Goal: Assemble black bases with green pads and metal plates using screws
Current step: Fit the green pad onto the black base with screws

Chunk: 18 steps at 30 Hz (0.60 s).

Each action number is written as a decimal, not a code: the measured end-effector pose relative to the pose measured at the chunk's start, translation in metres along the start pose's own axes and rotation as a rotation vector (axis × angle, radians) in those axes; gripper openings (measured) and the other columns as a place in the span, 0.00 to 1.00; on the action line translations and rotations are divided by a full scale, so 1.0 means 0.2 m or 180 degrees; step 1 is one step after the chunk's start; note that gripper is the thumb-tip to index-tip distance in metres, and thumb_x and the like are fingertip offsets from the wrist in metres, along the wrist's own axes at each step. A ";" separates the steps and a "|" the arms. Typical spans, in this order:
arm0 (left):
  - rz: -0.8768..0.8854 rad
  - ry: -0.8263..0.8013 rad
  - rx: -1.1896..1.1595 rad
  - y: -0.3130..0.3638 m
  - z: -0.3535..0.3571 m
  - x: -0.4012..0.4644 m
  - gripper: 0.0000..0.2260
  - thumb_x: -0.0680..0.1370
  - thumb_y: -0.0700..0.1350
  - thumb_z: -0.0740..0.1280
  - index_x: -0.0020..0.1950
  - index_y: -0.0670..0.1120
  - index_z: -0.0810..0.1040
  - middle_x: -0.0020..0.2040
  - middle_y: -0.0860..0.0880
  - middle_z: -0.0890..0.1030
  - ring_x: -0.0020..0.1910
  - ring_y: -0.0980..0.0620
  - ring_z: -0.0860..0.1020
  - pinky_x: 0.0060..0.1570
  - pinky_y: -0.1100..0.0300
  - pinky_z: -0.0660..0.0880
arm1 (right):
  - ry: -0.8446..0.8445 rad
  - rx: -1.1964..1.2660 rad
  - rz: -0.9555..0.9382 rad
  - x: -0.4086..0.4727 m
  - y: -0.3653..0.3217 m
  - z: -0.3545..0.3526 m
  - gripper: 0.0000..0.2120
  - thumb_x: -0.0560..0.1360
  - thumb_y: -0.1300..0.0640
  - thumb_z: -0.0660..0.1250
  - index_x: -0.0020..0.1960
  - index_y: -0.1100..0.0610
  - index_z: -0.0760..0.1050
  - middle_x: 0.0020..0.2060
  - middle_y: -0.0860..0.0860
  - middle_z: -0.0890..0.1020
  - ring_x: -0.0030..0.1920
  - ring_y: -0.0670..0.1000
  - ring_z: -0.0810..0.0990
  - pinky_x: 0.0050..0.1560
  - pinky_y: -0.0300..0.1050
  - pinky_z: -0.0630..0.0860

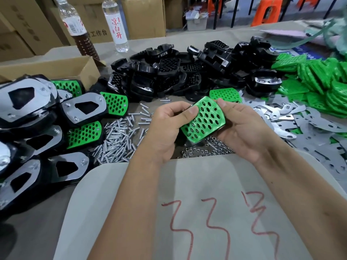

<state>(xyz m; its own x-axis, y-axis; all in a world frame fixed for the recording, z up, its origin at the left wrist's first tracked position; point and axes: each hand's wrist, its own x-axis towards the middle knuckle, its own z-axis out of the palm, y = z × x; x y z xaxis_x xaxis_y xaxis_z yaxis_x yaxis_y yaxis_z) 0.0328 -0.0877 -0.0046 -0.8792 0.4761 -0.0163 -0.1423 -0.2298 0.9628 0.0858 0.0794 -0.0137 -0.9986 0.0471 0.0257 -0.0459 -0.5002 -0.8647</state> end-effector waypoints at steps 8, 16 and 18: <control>0.0447 0.0451 0.0762 -0.06 0.01 0.04 0.07 0.80 0.36 0.71 0.43 0.43 0.84 0.38 0.46 0.84 0.36 0.52 0.81 0.37 0.59 0.78 | 0.0105 -0.0851 -0.0310 -0.01 -0.01 -0.01 0.16 0.77 0.54 0.69 0.57 0.64 0.83 0.55 0.65 0.85 0.54 0.59 0.85 0.60 0.56 0.82; 0.0196 0.0074 -0.0178 -0.03 0.01 0.01 0.06 0.78 0.41 0.71 0.42 0.41 0.82 0.39 0.43 0.84 0.36 0.47 0.83 0.35 0.55 0.81 | -0.0072 -0.0685 -0.0476 -0.02 -0.03 -0.02 0.15 0.77 0.59 0.67 0.62 0.64 0.80 0.53 0.60 0.87 0.53 0.56 0.86 0.52 0.48 0.82; 0.0232 0.0216 -0.0205 -0.04 0.02 0.02 0.06 0.80 0.41 0.71 0.44 0.41 0.83 0.41 0.42 0.84 0.38 0.46 0.82 0.40 0.53 0.80 | -0.0073 -0.0672 -0.0455 -0.01 -0.03 -0.02 0.17 0.78 0.58 0.67 0.64 0.66 0.79 0.55 0.62 0.86 0.55 0.58 0.85 0.55 0.50 0.82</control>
<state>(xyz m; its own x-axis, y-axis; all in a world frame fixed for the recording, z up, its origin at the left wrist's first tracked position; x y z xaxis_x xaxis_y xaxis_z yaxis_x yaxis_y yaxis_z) 0.0321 -0.0806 -0.0120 -0.9167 0.3982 0.0328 -0.1039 -0.3167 0.9428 0.0888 0.0847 -0.0105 -0.9828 0.0835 0.1646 -0.1822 -0.2981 -0.9370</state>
